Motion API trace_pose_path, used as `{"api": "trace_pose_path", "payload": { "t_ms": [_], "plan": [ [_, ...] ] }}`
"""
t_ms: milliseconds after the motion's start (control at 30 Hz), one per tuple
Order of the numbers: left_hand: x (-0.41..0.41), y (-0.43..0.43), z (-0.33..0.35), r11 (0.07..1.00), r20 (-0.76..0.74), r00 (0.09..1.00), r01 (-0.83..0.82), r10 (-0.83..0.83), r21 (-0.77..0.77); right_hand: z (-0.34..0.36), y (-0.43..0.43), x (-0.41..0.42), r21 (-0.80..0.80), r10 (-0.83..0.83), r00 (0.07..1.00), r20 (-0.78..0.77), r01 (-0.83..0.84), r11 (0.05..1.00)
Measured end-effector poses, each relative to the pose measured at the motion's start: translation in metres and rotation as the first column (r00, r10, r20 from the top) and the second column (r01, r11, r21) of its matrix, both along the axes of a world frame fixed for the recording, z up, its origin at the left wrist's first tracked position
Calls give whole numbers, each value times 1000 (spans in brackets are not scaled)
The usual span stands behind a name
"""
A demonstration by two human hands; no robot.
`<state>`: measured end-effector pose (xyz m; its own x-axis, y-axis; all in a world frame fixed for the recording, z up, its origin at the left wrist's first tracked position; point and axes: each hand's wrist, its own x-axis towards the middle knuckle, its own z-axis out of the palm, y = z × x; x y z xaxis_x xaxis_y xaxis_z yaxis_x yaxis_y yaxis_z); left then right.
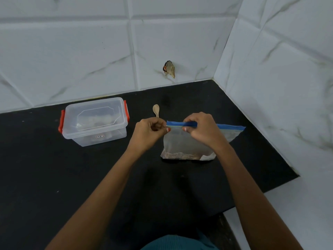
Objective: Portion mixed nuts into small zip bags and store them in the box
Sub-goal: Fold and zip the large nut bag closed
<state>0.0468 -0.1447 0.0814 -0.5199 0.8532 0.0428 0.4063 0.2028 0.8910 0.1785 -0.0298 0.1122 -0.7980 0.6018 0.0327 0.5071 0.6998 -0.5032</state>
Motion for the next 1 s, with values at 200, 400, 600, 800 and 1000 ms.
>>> {"api": "trace_pose_path", "payload": {
  "t_ms": [200, 400, 600, 800, 1000],
  "plan": [
    [0, 4, -3, 999, 16, 1000, 10, -10, 37, 1, 0, -3, 16, 15, 1000, -25, -14, 1000],
    [-1, 3, -3, 999, -9, 1000, 17, -17, 47, -3, 0, -12, 86, 62, 998, 21, -64, 994],
    [-5, 2, 2, 999, 18, 999, 26, -26, 38, -4, 0, -15, 99, 49, 998, -43, -44, 994],
    [-2, 5, 3, 1000, -147, 989, 24, -22, 11, 0, 1, -16, 39, 72, 997, -17, -71, 997],
    [5, 6, 0, 999, -176, 984, -34, 41, 39, 4, 4, -12, -96, 82, 996, -32, -84, 992]
  ]
}}
